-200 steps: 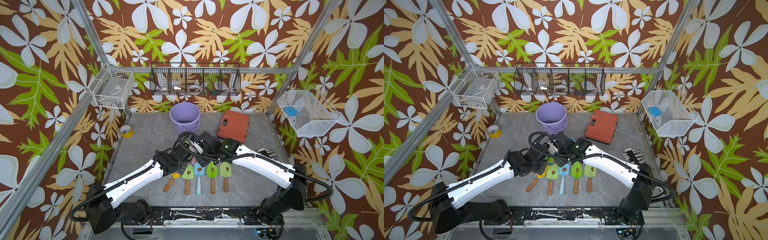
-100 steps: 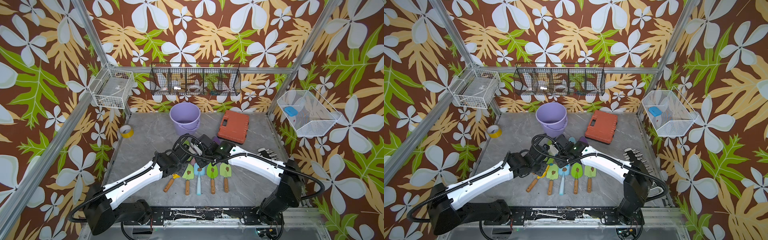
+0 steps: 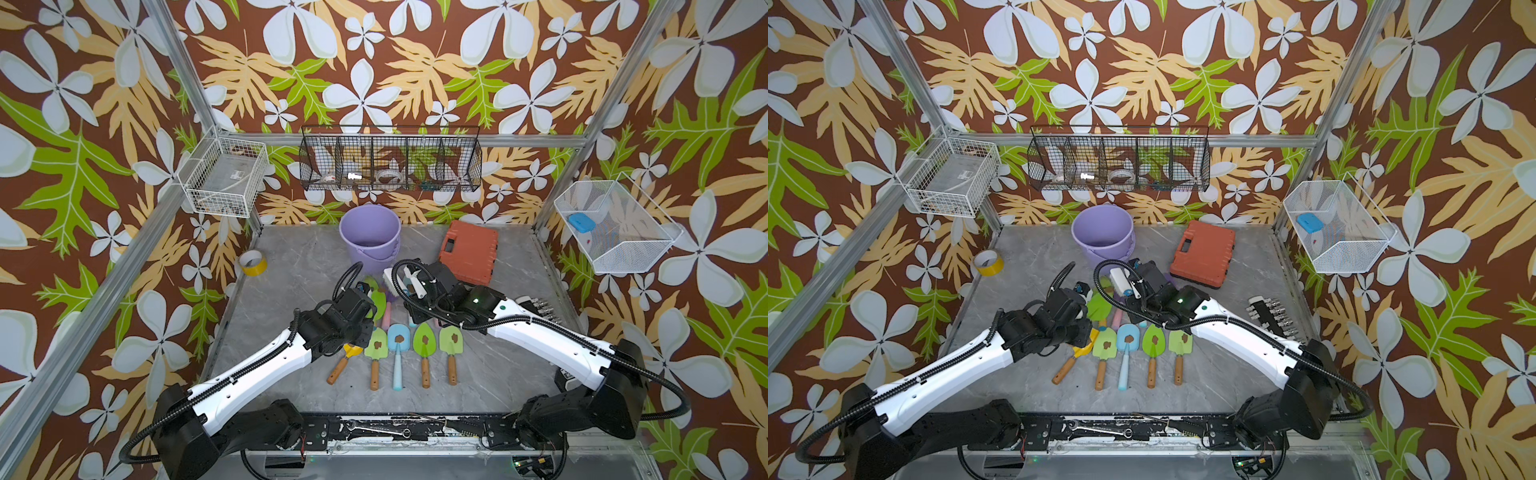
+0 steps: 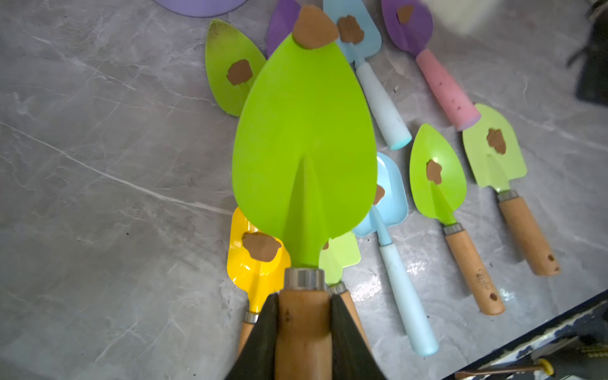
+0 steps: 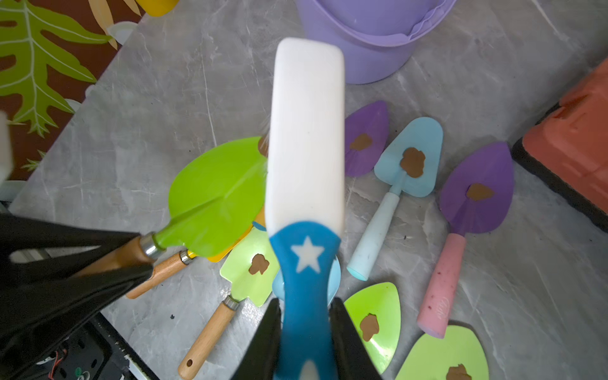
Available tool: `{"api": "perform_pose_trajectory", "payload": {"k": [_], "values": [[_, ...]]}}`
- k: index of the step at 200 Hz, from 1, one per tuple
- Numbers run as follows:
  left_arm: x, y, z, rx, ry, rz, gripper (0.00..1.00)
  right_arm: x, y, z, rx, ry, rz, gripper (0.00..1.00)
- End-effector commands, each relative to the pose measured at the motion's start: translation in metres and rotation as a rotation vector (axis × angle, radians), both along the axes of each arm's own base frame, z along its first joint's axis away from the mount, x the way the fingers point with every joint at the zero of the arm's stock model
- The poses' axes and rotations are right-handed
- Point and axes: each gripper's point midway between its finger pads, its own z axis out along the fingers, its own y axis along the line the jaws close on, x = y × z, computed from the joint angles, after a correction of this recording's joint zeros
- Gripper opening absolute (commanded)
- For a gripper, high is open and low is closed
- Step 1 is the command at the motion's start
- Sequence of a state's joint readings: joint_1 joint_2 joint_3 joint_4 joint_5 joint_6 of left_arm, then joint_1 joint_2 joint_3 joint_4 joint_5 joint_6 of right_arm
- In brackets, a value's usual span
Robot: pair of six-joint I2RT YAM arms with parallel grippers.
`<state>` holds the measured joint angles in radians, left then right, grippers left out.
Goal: Brush the soil off the hand trowel and place it into the bucket
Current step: Brush off the soil from the hand trowel.
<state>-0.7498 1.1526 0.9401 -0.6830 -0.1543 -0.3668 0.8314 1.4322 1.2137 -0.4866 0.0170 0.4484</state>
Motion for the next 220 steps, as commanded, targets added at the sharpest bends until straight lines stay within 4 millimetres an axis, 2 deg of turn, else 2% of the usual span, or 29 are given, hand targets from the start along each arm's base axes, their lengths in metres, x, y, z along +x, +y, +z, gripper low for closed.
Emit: {"api": "perform_pose_trajectory", "payload": {"k": [1, 17, 38, 70, 101, 123, 157, 183, 202, 220], "values": [[-0.002, -0.011, 0.000, -0.037, 0.047, -0.029, 0.00, 0.001, 0.010, 0.025, 0.110, -0.022, -0.013, 0.00], [-0.001, -0.003, -0.004, 0.006, 0.040, -0.016, 0.00, -0.008, 0.017, 0.025, 0.104, 0.020, 0.044, 0.00], [0.000, 0.002, -0.001, 0.023, 0.026, -0.002, 0.00, -0.026, 0.040, 0.018, 0.090, 0.067, 0.150, 0.00], [0.001, 0.002, -0.001, 0.028, 0.025, -0.004, 0.00, -0.047, 0.063, -0.016, 0.018, 0.162, 0.249, 0.00], [0.002, 0.004, -0.002, 0.037, 0.014, 0.000, 0.00, -0.041, 0.049, -0.050, -0.095, 0.193, 0.211, 0.00], [0.002, 0.006, -0.002, 0.045, 0.011, 0.002, 0.00, -0.023, 0.030, -0.059, -0.092, 0.205, 0.151, 0.00], [0.004, 0.010, -0.008, 0.065, 0.008, 0.014, 0.00, 0.000, 0.012, -0.046, -0.063, 0.165, 0.082, 0.00], [0.008, 0.008, -0.012, 0.031, 0.013, 0.008, 0.00, 0.007, 0.013, -0.025, -0.006, 0.113, 0.067, 0.00], [0.015, -0.005, -0.004, -0.144, 0.026, -0.021, 0.00, 0.009, 0.013, -0.009, 0.077, 0.062, 0.026, 0.00], [0.024, -0.018, 0.022, -0.492, 0.045, -0.061, 0.00, 0.012, 0.007, 0.005, 0.171, 0.011, -0.035, 0.00]]}}
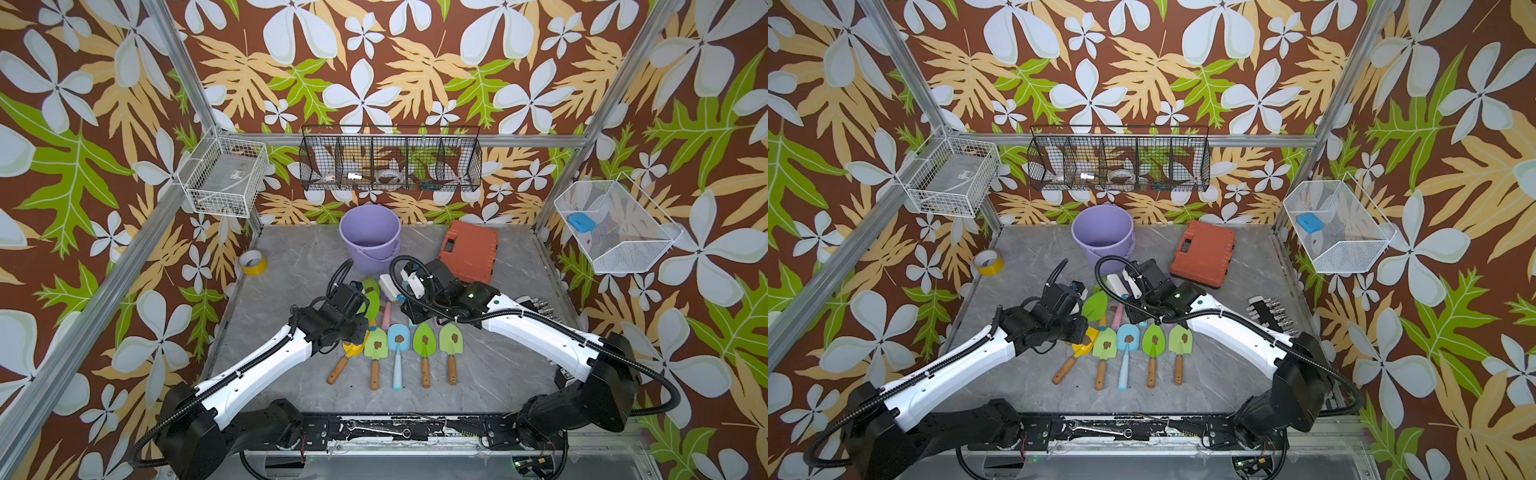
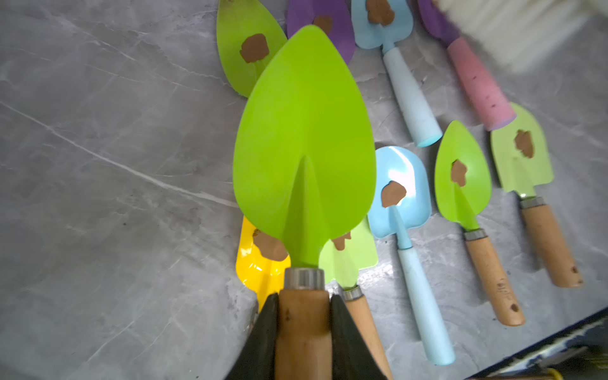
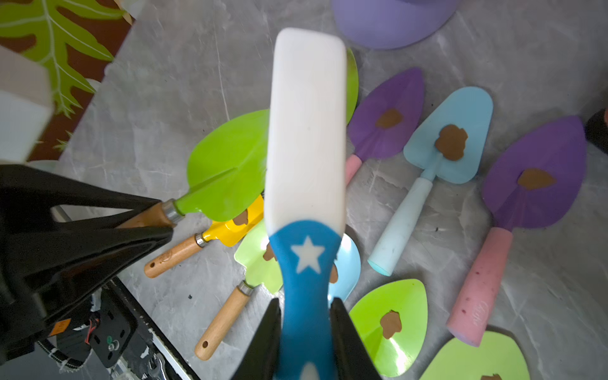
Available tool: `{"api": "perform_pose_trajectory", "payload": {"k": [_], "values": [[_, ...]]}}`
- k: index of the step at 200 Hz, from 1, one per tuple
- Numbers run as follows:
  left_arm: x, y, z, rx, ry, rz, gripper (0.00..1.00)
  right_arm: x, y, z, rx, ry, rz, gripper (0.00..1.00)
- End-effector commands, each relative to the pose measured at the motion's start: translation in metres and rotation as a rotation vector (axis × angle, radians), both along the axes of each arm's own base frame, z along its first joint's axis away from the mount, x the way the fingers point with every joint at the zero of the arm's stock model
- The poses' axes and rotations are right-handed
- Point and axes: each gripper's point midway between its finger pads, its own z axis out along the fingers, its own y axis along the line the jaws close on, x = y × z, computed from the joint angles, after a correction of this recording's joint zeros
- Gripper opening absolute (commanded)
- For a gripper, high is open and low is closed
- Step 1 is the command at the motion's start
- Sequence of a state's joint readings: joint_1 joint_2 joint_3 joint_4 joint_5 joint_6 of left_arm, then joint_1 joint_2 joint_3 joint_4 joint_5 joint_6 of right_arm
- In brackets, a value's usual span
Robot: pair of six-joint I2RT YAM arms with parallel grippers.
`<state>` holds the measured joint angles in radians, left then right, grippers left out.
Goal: Brush the soil off the hand trowel and place it into the bucket
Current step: Brush off the soil from the hand trowel.
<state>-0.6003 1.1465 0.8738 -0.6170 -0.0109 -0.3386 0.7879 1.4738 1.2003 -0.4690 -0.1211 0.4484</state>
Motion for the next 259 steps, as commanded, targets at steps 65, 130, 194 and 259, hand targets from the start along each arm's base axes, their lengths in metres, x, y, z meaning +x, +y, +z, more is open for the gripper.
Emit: {"api": "perform_pose_trajectory", "payload": {"k": [65, 130, 194, 259], "values": [[-0.011, -0.052, 0.100, -1.023, 0.086, -0.225, 0.00, -0.006, -0.006, 0.058, 0.372, -0.086, -0.124, 0.00], [-0.019, -0.048, 0.131, -1.275, 0.084, -0.195, 0.00, -0.018, -0.021, 0.074, 0.459, -0.089, -0.172, 0.00], [-0.004, -0.037, 0.128, -1.295, 0.071, -0.104, 0.00, -0.032, -0.016, 0.077, 0.490, -0.066, -0.138, 0.00], [0.001, -0.034, 0.117, -1.302, 0.086, -0.080, 0.00, -0.040, 0.013, 0.072, 0.477, -0.041, -0.067, 0.00]]}}
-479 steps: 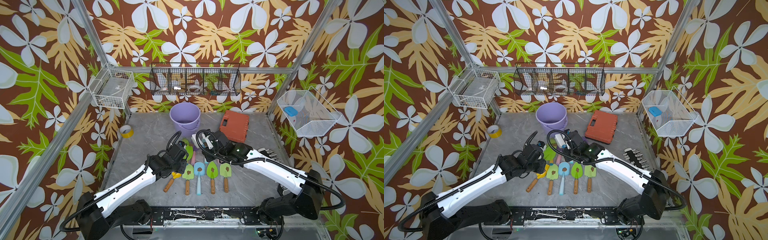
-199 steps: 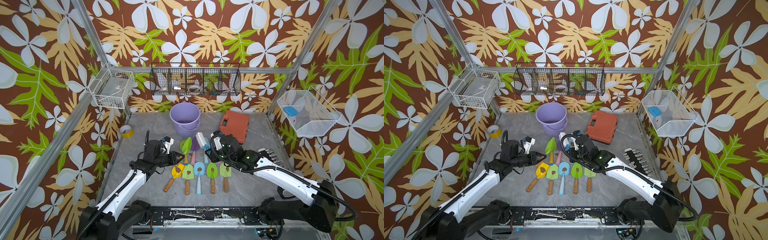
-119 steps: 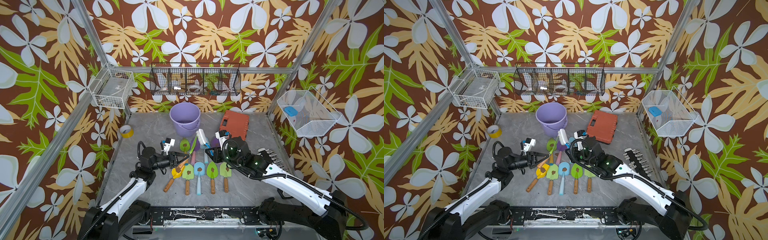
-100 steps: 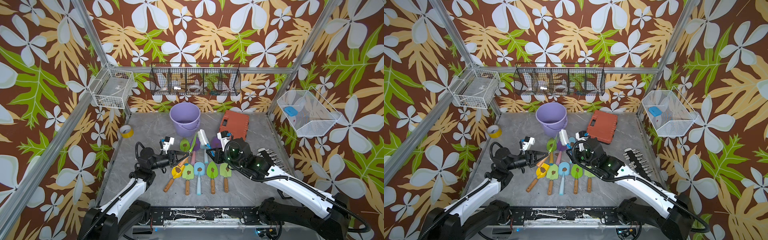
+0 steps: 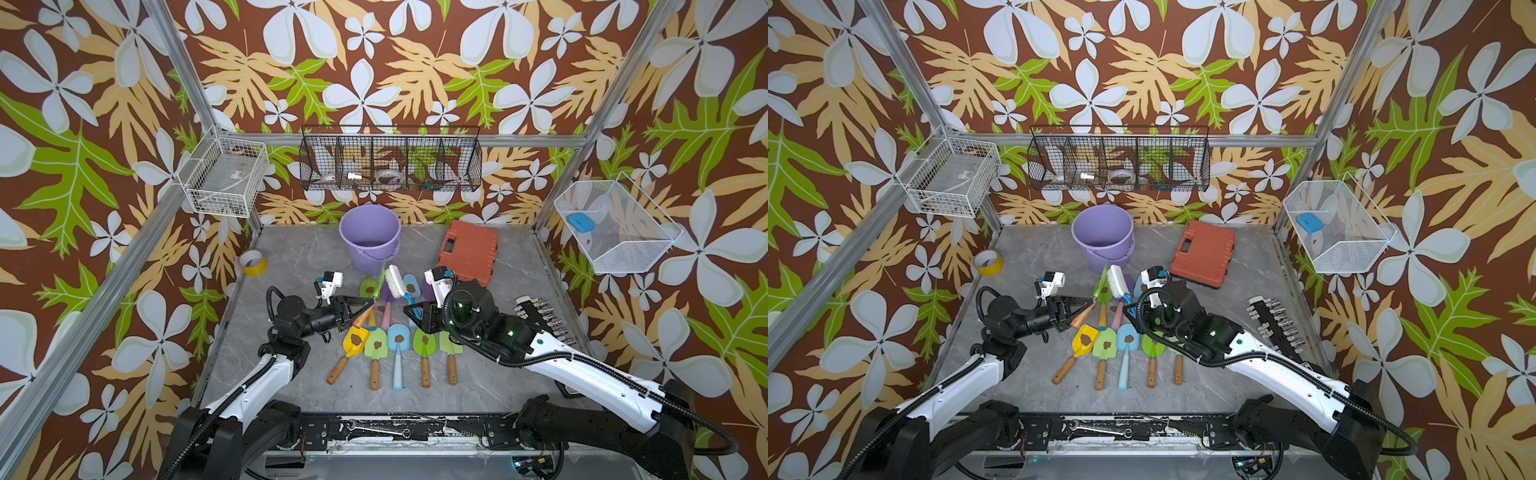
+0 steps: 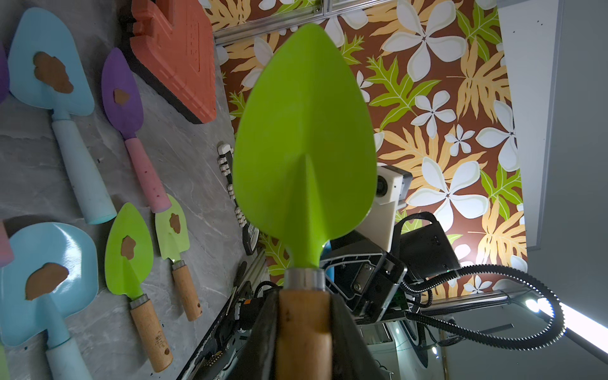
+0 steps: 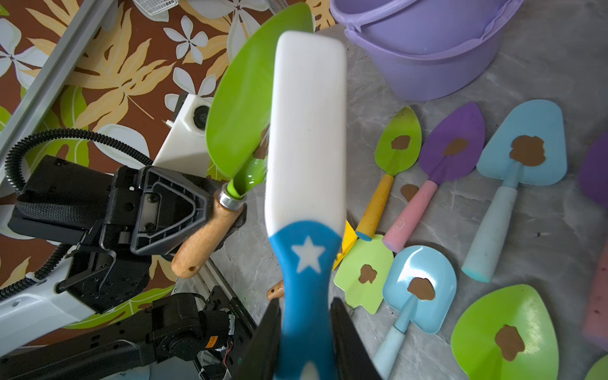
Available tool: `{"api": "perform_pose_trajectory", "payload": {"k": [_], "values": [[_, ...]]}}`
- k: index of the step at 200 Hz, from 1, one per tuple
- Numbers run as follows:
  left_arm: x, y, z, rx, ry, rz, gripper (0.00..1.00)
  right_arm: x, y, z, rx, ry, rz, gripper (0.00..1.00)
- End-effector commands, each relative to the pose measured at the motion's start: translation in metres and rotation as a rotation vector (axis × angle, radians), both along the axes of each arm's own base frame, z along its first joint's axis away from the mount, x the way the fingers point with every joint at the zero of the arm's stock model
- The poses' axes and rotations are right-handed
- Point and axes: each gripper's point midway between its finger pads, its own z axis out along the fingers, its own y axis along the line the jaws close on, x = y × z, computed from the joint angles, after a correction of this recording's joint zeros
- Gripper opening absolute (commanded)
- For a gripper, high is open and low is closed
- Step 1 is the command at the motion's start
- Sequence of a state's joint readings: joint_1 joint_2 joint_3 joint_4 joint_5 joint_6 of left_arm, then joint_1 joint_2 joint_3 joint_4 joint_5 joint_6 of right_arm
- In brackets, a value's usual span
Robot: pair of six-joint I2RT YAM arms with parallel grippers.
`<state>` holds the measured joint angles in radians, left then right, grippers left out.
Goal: Brush the soil off the hand trowel and place it into the bucket
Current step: Brush off the soil from the hand trowel.
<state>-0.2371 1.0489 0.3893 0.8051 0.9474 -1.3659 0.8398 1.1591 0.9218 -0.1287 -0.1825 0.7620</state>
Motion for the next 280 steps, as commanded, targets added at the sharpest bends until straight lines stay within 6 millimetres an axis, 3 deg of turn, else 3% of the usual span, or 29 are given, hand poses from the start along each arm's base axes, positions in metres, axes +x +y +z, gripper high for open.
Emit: {"api": "perform_pose_trajectory", "payload": {"k": [1, 47, 82, 141, 178, 195, 235, 266, 280], "values": [[-0.001, 0.002, 0.009, -0.019, -0.047, 0.001, 0.00, 0.001, 0.012, 0.009, 0.032, -0.022, 0.020, 0.00], [0.007, 0.011, -0.005, 0.016, -0.026, 0.034, 0.00, -0.019, 0.033, -0.017, -0.019, 0.021, 0.083, 0.00], [0.015, 0.019, -0.015, 0.042, -0.010, 0.056, 0.00, -0.022, 0.031, -0.040, -0.054, 0.049, 0.063, 0.00], [0.027, 0.028, -0.039, 0.149, 0.014, 0.098, 0.00, 0.007, 0.020, -0.026, -0.100, -0.010, -0.018, 0.00], [0.032, 0.030, -0.042, 0.164, 0.017, 0.108, 0.00, 0.012, 0.030, -0.017, -0.076, -0.030, -0.003, 0.00], [0.034, 0.029, -0.041, 0.151, 0.018, 0.107, 0.00, 0.010, 0.040, -0.019, -0.042, -0.014, 0.025, 0.00], [0.035, 0.028, -0.028, 0.102, -0.004, 0.103, 0.00, 0.001, 0.053, -0.045, -0.035, 0.051, 0.063, 0.00], [0.038, 0.028, -0.018, 0.093, -0.020, 0.098, 0.00, 0.000, 0.041, -0.058, -0.079, 0.064, 0.051, 0.00], [0.045, 0.029, -0.029, 0.193, -0.003, 0.105, 0.00, 0.007, 0.025, -0.052, -0.102, 0.048, 0.014, 0.00]]}}
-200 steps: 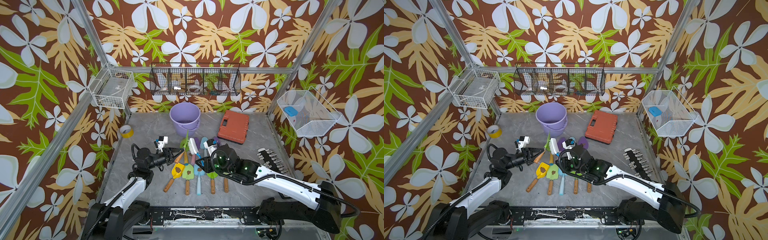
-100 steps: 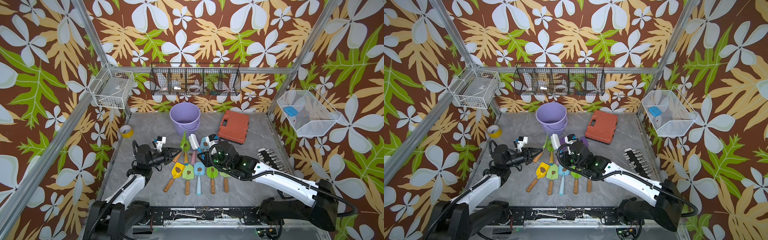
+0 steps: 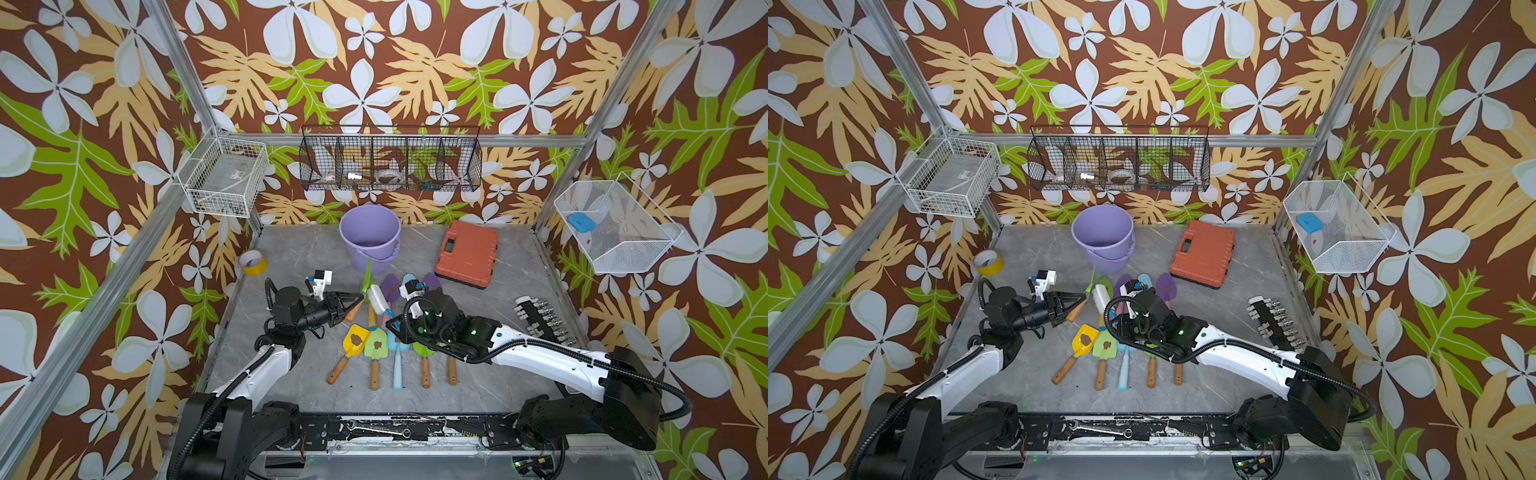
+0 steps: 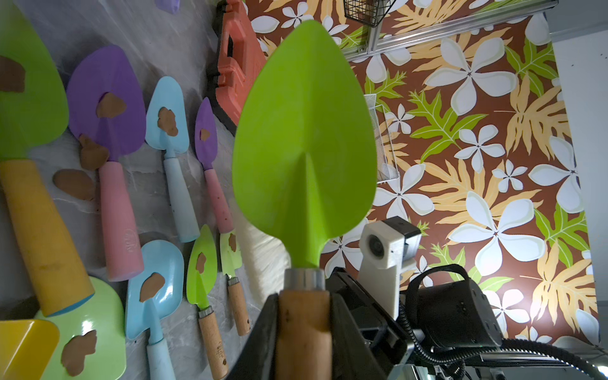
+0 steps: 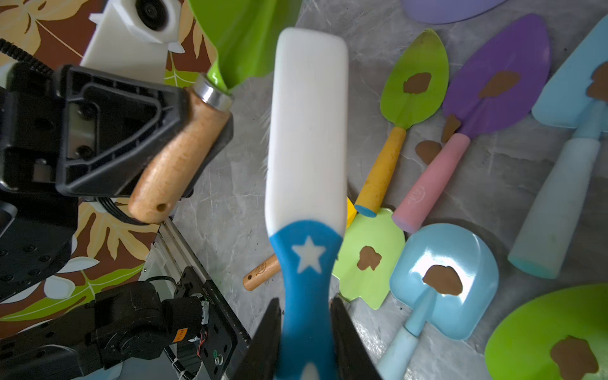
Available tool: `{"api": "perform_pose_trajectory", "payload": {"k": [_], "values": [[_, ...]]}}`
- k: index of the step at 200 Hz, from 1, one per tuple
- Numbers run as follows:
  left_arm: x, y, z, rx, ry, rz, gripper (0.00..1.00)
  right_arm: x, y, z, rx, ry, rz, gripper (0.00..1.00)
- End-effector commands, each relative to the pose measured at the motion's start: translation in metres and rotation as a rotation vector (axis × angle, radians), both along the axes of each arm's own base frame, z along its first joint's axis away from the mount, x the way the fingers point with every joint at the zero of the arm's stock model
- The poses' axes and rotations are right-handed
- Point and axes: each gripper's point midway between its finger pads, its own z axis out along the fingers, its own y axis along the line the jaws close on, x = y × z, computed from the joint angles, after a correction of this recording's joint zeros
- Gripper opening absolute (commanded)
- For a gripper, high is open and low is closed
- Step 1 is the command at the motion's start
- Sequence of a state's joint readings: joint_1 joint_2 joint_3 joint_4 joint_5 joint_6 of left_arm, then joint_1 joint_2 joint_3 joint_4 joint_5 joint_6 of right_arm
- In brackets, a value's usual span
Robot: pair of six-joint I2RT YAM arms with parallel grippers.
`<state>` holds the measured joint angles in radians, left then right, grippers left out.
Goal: Brush the soil off the hand trowel and place it into the bucket
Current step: Brush off the soil from the hand trowel.
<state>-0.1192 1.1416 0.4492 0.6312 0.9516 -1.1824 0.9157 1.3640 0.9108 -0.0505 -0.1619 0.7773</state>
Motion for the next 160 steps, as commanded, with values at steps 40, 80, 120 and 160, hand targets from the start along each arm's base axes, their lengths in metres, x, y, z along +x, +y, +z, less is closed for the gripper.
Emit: {"api": "perform_pose_trajectory", "payload": {"k": [40, 80, 120, 160], "values": [[0.021, 0.039, -0.047, 0.816, 0.019, 0.091, 0.00, 0.031, -0.056, 0.057, -0.192, -0.192, -0.120, 0.00], [0.017, 0.060, -0.053, 1.250, -0.006, 0.161, 0.00, 0.033, -0.040, 0.064, -0.265, -0.190, -0.026, 0.00], [0.006, 0.044, -0.037, 1.341, -0.113, 0.141, 0.00, 0.021, -0.002, 0.041, -0.293, -0.142, 0.113, 0.00], [-0.002, 0.029, -0.035, 1.354, -0.150, 0.088, 0.00, 0.011, 0.032, 0.022, -0.285, -0.108, 0.218, 0.00]]}}
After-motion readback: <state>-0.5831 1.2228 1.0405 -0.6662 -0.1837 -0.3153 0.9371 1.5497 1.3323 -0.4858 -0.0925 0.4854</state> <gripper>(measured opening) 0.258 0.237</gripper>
